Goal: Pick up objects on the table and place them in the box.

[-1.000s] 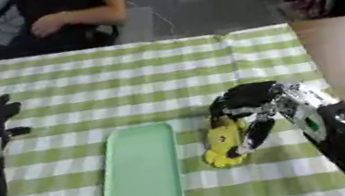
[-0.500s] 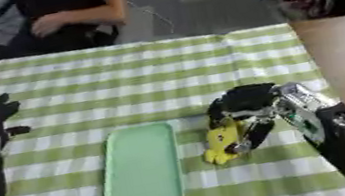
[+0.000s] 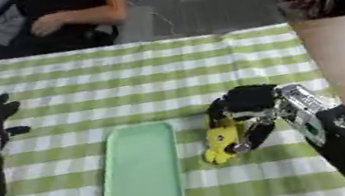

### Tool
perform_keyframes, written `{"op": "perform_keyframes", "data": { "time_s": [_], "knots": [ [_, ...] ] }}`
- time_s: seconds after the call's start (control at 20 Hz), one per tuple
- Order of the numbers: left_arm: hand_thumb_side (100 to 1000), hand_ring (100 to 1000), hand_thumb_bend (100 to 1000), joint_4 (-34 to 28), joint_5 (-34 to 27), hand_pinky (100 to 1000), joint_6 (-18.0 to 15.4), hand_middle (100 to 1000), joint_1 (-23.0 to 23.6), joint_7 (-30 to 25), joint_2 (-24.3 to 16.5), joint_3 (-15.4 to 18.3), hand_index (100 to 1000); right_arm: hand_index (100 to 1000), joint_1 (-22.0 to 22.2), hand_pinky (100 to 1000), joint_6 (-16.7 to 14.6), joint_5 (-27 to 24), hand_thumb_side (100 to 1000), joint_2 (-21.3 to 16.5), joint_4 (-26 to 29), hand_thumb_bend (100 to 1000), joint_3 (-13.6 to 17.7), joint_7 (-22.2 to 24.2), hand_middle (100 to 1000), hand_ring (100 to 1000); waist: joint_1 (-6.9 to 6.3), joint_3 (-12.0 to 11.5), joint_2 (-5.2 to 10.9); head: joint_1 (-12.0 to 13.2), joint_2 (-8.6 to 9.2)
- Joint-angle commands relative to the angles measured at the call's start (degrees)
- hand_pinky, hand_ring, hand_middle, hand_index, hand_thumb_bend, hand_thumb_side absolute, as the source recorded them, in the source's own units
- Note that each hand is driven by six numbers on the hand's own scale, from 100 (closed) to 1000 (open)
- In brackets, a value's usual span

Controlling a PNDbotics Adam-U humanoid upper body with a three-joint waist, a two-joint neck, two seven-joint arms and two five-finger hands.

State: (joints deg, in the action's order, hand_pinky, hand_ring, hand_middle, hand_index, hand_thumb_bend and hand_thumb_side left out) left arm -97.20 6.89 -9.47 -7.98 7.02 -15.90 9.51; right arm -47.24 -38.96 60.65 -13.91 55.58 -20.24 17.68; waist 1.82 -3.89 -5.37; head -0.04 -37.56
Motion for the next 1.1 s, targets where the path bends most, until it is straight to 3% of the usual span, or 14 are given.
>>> {"op": "perform_keyframes", "data": {
  "time_s": [0.05,0.75,0.8,0.85,0.9,1.1],
  "knots": [
    [1000,827,676,-1.4,0.1,621,0.0,898,-0.6,0.2,-0.4,-0.1,767,329,-0.5,100,0.0,-0.5,295,-1.0,0.4,100,0.5,-1.0,227,124,-0.29,0.0,0.48,-0.2,0.6],
    [1000,829,676,-1.3,0.2,621,0.1,898,-0.4,0.2,-0.5,-0.1,766,319,-1.1,100,0.1,-1.8,299,-1.8,1.4,100,0.3,-1.0,214,118,-0.24,0.1,0.59,-0.1,0.54],
    [1000,830,676,-1.2,0.2,621,0.1,899,-0.4,0.2,-0.5,-0.1,767,318,-1.4,100,0.2,-2.3,378,-2.1,1.9,100,0.3,-0.8,215,117,-0.22,0.1,0.61,-0.1,0.53],
    [1000,830,676,-1.2,0.2,621,0.1,899,-0.4,0.2,-0.5,-0.2,767,318,-1.9,100,0.3,-3.1,302,-2.7,2.7,100,0.4,-0.8,213,118,-0.19,0.2,0.67,0.0,0.5],
    [1000,830,676,-1.2,0.2,621,0.1,899,-0.3,0.2,-0.6,-0.2,767,318,-2.2,100,0.5,-3.9,341,-3.2,3.5,100,0.4,-0.6,214,118,-0.16,0.2,0.71,0.0,0.49],
    [1000,830,676,-1.1,0.3,621,0.1,899,-0.2,0.3,-0.7,-0.2,767,316,-3.5,100,2.0,-8.0,309,-5.9,8.1,100,0.5,0.4,216,121,-0.01,0.3,0.94,0.1,0.39]
  ]
}}
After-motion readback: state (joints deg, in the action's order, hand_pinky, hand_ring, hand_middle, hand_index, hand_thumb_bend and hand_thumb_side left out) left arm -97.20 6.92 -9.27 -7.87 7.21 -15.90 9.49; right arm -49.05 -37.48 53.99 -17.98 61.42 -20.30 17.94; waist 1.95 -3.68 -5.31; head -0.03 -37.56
